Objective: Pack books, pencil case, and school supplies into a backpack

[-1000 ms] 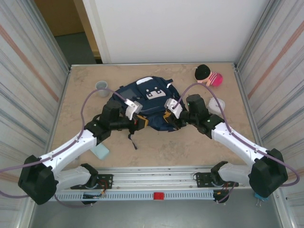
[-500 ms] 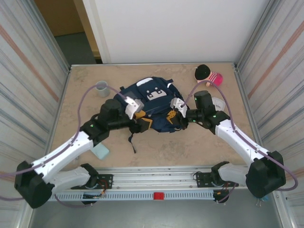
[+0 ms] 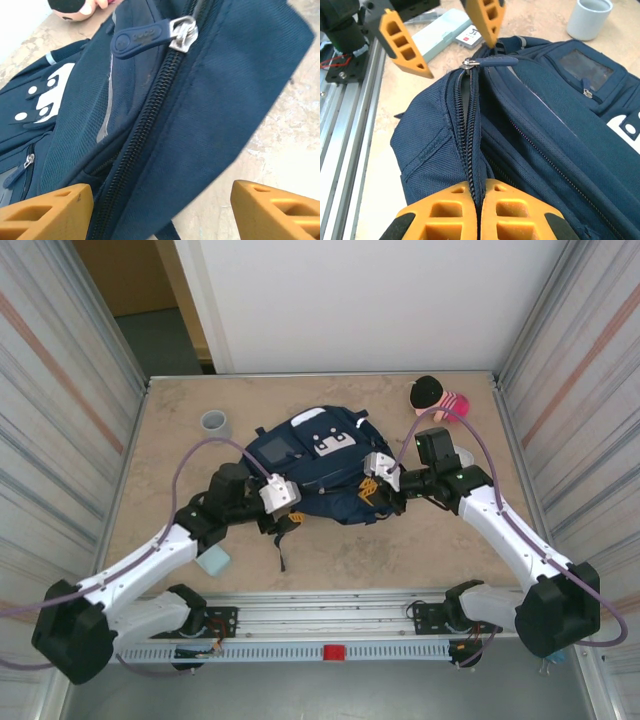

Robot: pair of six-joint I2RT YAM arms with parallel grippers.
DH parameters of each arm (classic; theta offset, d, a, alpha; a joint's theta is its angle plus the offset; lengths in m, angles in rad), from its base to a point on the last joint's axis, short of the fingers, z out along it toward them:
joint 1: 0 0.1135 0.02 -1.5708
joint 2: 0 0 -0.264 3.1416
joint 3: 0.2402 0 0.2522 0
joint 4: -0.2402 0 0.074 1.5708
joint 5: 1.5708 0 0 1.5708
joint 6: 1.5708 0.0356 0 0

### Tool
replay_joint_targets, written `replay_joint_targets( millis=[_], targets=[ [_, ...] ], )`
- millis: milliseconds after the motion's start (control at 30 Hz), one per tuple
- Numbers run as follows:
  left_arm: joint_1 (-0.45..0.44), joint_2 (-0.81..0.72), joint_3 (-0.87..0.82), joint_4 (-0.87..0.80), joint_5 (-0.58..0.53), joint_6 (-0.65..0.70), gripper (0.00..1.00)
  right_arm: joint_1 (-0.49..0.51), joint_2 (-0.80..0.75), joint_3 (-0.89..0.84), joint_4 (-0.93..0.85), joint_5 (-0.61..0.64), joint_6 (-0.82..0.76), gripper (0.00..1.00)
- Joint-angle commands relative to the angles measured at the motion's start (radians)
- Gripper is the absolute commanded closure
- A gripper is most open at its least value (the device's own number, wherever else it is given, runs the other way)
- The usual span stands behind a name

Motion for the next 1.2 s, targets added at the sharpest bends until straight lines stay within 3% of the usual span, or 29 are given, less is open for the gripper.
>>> replay_joint_targets(
  millis=[0, 100, 333, 500, 700, 800, 900, 967, 1100, 1167],
  targets=[
    [0.002, 0.047, 0.014, 0.163, 0.098, 0.041, 0.28, -0.006, -0.009, 0.053, -0.033, -0.093, -0.048, 1.00],
    [-0.002, 0.104, 0.018, 0.245, 0.139, 0.021, 0.29, -0.006, -0.004, 0.047, -0.037, -0.096, -0.046, 1.00],
    [-0.016, 0.136, 0.036, 0.281, 0.155, 0.032, 0.30, -0.009, 0.007, 0.053, -0.055, -0.111, -0.037, 1.00],
    [-0.003, 0.160, 0.040, 0.217, 0.151, 0.067, 0.34, -0.008, 0.031, 0.074, -0.075, -0.131, -0.017, 1.00],
    [-0.007, 0.206, 0.052, 0.308, 0.208, 0.035, 0.39, -0.008, 0.039, 0.078, -0.078, -0.145, -0.014, 1.00],
    [-0.020, 0.231, 0.069, 0.304, 0.204, 0.056, 0.57, -0.008, 0.039, 0.079, -0.074, -0.143, -0.001, 1.00],
    [-0.025, 0.221, 0.033, 0.369, 0.164, 0.043, 0.73, -0.006, 0.039, 0.087, -0.039, -0.073, 0.109, 0.99],
    [-0.026, 0.198, -0.003, 0.414, 0.138, 0.044, 0.81, -0.006, 0.030, 0.105, -0.058, -0.028, 0.208, 0.92],
    [-0.075, 0.149, -0.028, 0.384, 0.024, 0.147, 0.93, 0.014, 0.000, 0.142, -0.147, 0.034, 0.496, 0.57],
    [-0.114, 0.147, -0.031, 0.367, -0.043, 0.219, 0.94, 0.061, -0.017, 0.161, -0.188, 0.121, 0.663, 0.46]
  ],
)
